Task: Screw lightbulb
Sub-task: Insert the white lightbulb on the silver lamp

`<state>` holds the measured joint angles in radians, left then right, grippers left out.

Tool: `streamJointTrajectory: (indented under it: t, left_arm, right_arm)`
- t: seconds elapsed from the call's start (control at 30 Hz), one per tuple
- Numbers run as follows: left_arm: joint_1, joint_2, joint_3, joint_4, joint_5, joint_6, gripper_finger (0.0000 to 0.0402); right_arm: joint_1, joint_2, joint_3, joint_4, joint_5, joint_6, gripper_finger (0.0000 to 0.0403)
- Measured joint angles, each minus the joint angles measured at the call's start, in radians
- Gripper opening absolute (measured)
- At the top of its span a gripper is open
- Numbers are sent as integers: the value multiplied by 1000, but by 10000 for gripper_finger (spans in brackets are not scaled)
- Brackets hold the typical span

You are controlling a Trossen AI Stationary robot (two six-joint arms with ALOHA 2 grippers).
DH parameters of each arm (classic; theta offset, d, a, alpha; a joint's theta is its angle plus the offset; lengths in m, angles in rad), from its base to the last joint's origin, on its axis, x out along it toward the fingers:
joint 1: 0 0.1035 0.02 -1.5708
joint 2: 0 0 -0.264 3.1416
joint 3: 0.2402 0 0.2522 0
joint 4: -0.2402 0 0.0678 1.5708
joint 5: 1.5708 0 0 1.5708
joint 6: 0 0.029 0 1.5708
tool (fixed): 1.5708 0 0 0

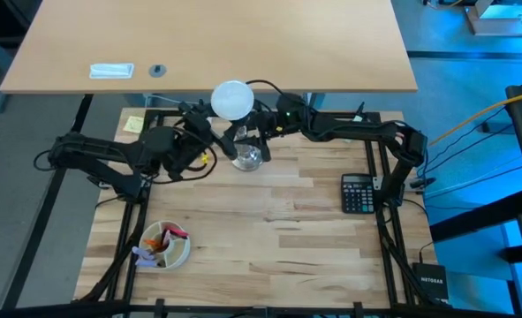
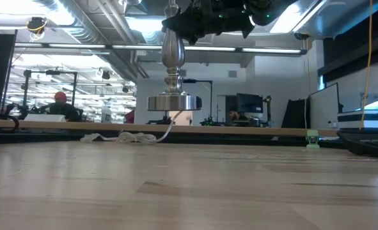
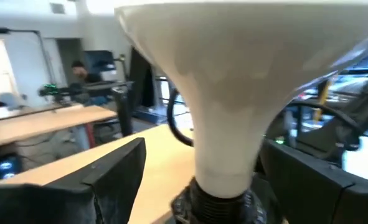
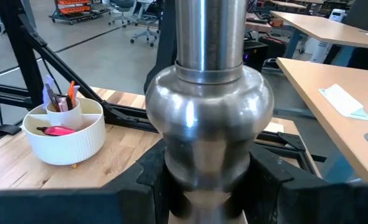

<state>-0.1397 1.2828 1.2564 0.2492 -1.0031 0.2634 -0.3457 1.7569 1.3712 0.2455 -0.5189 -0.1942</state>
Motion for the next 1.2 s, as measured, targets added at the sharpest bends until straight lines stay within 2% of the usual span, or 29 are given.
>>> streamJointTrajectory:
  t: [0.33,0.67,1.03,1.2]
  left_arm:
    - [-38,60,0,106,-112,70,308]
    - [-22,107,0,391,-153,319,308]
    - [22,108,0,390,-104,301,306]
    - [32,108,0,349,-95,268,259]
  right_arm:
    - [-2,0,0,-3,40,4,139]
    - [-1,0,1,-7,40,4,139]
    - [-1,0,1,-10,40,2,139]
    - [-1,0,1,-11,41,0,139]
